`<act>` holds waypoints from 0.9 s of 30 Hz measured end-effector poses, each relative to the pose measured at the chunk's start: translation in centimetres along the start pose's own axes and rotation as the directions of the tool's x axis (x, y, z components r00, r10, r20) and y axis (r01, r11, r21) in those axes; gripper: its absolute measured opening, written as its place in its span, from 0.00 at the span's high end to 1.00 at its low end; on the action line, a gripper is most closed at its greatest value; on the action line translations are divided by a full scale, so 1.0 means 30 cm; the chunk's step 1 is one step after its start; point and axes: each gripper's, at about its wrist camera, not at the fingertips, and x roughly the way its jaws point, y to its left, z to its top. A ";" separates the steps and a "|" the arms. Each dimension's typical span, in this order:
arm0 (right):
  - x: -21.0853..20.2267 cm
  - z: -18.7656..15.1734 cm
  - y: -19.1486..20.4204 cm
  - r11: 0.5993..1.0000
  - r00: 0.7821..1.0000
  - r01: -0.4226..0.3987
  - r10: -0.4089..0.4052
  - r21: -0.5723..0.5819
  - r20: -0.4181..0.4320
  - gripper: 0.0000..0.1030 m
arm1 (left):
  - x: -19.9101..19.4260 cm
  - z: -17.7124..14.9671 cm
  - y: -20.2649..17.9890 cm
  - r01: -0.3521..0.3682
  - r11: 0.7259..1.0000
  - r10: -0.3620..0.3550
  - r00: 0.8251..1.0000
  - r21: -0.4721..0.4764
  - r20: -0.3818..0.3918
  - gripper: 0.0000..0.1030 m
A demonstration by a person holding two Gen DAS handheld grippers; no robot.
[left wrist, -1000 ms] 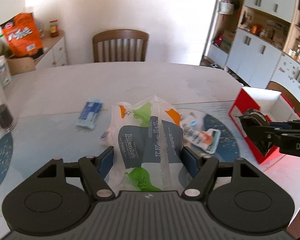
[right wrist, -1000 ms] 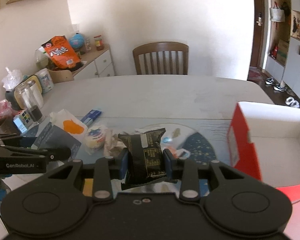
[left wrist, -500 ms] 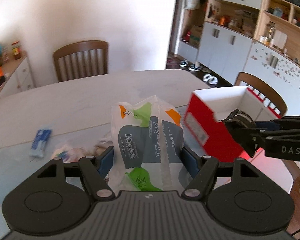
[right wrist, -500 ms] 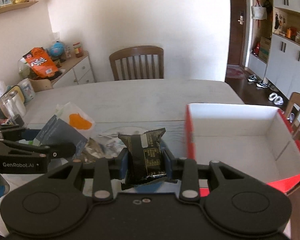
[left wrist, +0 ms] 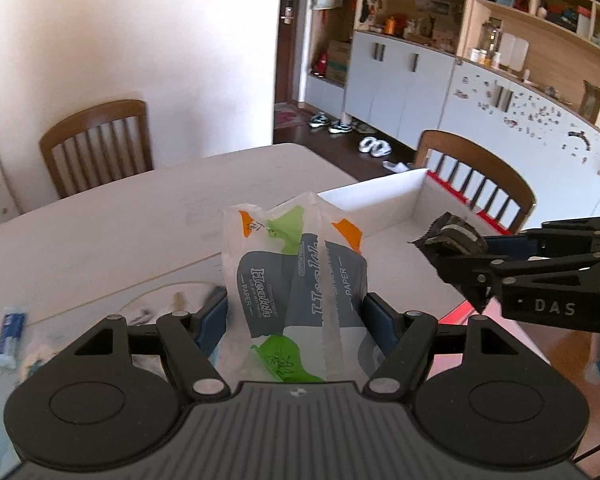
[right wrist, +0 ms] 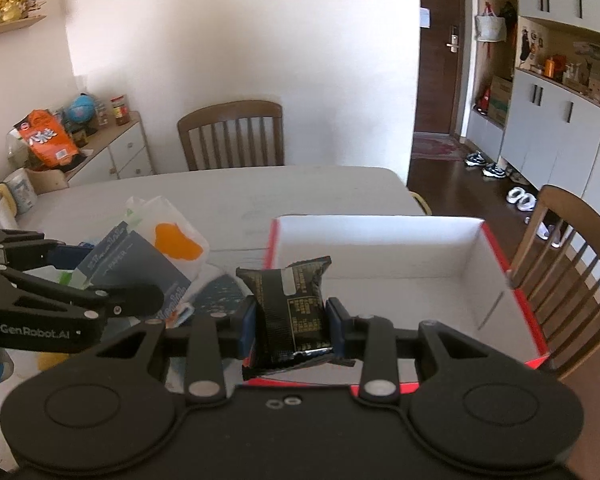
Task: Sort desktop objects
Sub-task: 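Carry the tissue pack and seaweed bag over the red shoebox with both tools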
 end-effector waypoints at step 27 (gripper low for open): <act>0.158 -0.003 -0.333 0.996 0.993 0.089 -0.088 0.018 -0.080 0.66 | 0.383 0.163 -0.258 0.124 0.979 -0.099 0.983 0.164 -0.157 0.30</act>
